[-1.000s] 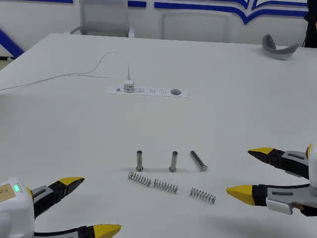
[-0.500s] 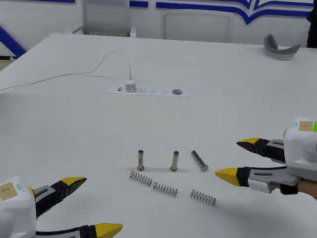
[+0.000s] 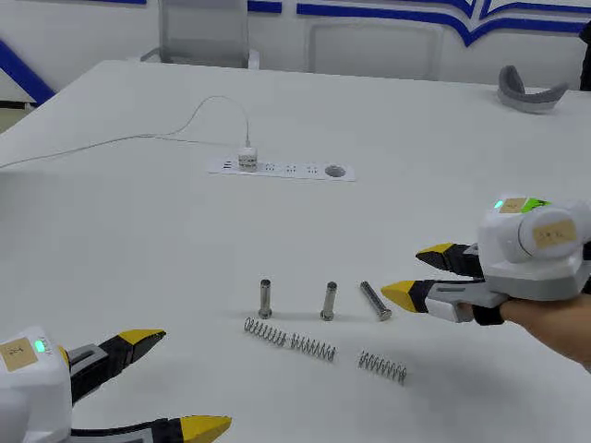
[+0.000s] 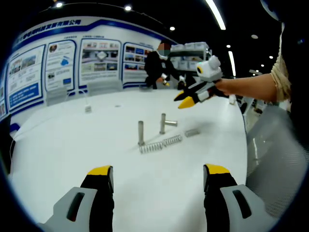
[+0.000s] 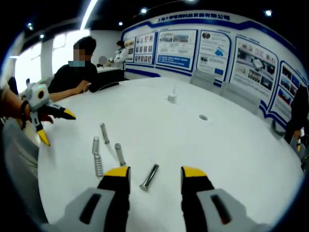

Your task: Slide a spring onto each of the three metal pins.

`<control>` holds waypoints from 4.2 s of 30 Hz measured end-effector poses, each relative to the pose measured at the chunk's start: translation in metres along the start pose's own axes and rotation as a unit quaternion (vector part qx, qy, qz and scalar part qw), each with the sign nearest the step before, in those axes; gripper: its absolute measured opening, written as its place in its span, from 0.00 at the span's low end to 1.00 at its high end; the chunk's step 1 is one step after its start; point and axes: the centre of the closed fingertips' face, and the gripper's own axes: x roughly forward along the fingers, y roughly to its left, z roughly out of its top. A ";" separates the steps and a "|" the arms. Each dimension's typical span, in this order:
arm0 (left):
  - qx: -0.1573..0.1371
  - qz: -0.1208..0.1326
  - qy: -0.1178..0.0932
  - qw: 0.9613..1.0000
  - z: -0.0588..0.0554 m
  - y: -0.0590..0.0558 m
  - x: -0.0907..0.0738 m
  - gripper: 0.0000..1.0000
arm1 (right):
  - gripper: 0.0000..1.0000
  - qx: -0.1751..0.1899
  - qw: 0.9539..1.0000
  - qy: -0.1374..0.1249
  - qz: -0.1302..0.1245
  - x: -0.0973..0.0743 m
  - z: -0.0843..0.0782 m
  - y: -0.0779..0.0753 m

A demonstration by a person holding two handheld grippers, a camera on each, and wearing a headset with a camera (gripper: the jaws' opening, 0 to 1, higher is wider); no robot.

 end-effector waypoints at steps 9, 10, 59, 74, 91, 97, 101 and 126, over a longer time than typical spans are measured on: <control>0.000 0.002 0.000 1.000 0.000 0.001 -0.002 0.76 | 0.33 0.003 0.999 0.033 -0.008 0.025 -0.006 -0.003; 0.000 0.002 0.000 1.000 0.000 0.001 -0.002 0.76 | 0.32 0.005 0.999 0.036 -0.009 0.027 -0.007 -0.004; -0.018 0.006 0.004 1.000 -0.006 0.004 0.000 0.71 | 0.09 0.095 0.984 0.148 -0.026 0.073 -0.039 0.000; -0.015 0.011 -0.002 1.000 -0.001 0.006 -0.003 0.70 | 0.08 0.095 0.990 0.098 -0.026 0.046 -0.016 0.007; -0.005 0.008 -0.009 1.000 0.008 0.001 -0.006 0.70 | 0.09 0.091 0.992 0.074 -0.039 0.014 -0.017 0.009; -0.002 0.008 -0.013 1.000 0.011 0.000 -0.006 0.70 | 0.09 0.093 0.992 0.071 -0.038 0.009 -0.021 0.009; 0.000 0.007 -0.016 1.000 0.013 0.000 -0.005 0.70 | 0.09 0.094 0.992 0.070 -0.038 0.007 -0.022 0.010; 0.005 0.003 -0.021 1.000 0.018 -0.004 -0.004 0.70 | 0.15 0.073 0.995 0.051 -0.037 -0.001 -0.016 0.011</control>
